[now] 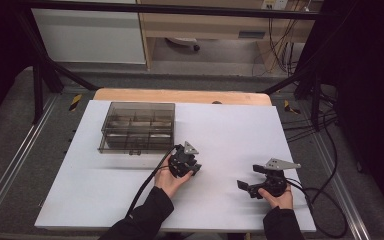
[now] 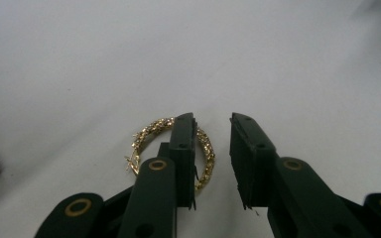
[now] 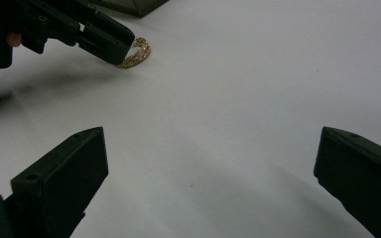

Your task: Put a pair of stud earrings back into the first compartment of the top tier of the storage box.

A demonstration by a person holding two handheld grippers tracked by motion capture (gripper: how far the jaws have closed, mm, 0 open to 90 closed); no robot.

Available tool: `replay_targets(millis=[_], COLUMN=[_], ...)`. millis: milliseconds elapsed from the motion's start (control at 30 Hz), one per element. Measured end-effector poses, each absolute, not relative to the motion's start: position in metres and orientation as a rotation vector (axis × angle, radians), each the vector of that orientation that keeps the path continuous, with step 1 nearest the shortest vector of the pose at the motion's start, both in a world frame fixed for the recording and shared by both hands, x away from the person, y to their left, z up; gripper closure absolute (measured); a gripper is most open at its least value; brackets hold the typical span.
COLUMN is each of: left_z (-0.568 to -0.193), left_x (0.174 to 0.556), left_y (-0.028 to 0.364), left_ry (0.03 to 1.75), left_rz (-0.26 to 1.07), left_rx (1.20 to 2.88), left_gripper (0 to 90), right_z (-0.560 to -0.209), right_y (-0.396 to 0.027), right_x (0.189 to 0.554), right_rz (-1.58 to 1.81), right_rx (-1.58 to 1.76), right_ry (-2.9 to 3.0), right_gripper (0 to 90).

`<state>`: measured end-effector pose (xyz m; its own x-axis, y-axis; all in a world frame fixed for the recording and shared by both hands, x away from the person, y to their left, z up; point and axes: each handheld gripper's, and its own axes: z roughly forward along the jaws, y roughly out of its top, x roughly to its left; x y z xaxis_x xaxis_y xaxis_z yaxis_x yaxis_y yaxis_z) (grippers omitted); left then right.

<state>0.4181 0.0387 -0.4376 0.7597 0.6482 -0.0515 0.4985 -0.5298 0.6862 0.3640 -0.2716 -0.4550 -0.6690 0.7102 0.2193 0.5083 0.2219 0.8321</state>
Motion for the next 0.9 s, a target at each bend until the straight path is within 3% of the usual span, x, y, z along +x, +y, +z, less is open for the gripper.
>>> replay_targets(millis=[900], left_z=[-0.4419], left_x=[0.4211], left_y=[0.034], left_ry=[0.868], left_rz=[0.273], left_rx=[2.253], left_gripper=[86.2], right_z=[-0.4547], right_y=[-0.272], right_x=[0.364], right_rz=[1.427], right_rx=[1.161], right_ry=[2.285], right_gripper=[0.8])
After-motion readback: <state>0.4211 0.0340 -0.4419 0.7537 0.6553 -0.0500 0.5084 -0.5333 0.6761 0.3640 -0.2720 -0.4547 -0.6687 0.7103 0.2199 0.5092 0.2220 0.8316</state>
